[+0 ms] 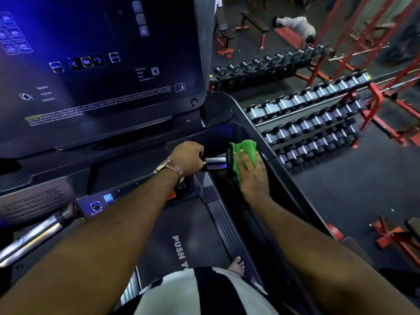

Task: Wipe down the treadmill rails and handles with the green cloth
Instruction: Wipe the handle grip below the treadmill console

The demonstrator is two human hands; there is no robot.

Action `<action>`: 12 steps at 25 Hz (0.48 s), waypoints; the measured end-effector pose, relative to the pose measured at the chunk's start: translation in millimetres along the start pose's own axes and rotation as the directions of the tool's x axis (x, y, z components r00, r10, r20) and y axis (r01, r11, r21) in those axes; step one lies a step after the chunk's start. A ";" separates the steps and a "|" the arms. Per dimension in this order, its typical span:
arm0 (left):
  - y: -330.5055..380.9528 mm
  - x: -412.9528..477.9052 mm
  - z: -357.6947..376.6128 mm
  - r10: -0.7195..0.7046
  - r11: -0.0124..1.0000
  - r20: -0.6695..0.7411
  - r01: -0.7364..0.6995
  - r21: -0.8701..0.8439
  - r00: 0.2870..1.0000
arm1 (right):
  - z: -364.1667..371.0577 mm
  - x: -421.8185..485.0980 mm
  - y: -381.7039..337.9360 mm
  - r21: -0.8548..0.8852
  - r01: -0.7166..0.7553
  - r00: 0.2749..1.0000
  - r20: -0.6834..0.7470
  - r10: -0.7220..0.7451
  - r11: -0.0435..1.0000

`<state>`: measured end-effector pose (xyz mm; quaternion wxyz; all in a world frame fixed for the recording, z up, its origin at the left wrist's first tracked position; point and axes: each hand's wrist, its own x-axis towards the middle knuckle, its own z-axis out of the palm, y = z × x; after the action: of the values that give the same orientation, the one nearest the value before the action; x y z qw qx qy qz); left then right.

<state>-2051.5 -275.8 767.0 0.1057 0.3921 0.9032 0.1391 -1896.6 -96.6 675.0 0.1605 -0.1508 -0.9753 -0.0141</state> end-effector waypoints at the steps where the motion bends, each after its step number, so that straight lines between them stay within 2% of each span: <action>1: -0.2 -0.3 -0.2 0.002 1.000 -0.004 -0.002 -0.016 1.000 | -1.4 -1.1 3.4 0.003 -0.042 0.998 0.038 0.042 0.999; 4: 0.2 -0.7 -1.6 0.008 0.999 -0.027 -0.010 -0.051 1.000 | -10.9 2.6 -42.9 0.075 -0.286 0.958 0.012 0.286 0.955; 5: 0.8 -1.1 -2.1 0.014 0.998 -0.039 -0.016 -0.055 0.999 | -11.9 1.4 -65.3 0.113 -0.295 0.955 -0.005 0.298 0.949; 7: 2.7 -2.8 -2.9 0.022 0.998 -0.075 -0.026 -0.052 0.997 | -7.0 -7.0 -100.5 0.185 -0.134 0.989 -0.031 0.142 0.973; 9: 3.1 -4.0 -4.7 0.000 0.996 -0.097 -0.009 -0.089 0.995 | -9.0 -9.8 -108.7 0.325 -0.020 0.998 -0.047 0.037 0.946; 11: 1.9 -3.6 -5.0 -0.002 0.992 -0.098 -0.010 -0.127 0.995 | -20.9 -14.9 -101.1 0.440 -0.066 0.996 -0.030 0.088 0.896; 12: 0.8 -3.1 -4.3 0.002 0.990 -0.093 -0.015 -0.139 0.996 | -26.4 -24.2 -96.3 0.564 -0.162 0.984 0.026 0.179 0.810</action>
<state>-2050.2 -278.3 771.5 0.0903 0.3805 0.8935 0.2205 -1895.4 -197.5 694.4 0.2121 -0.1833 -0.9161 0.2867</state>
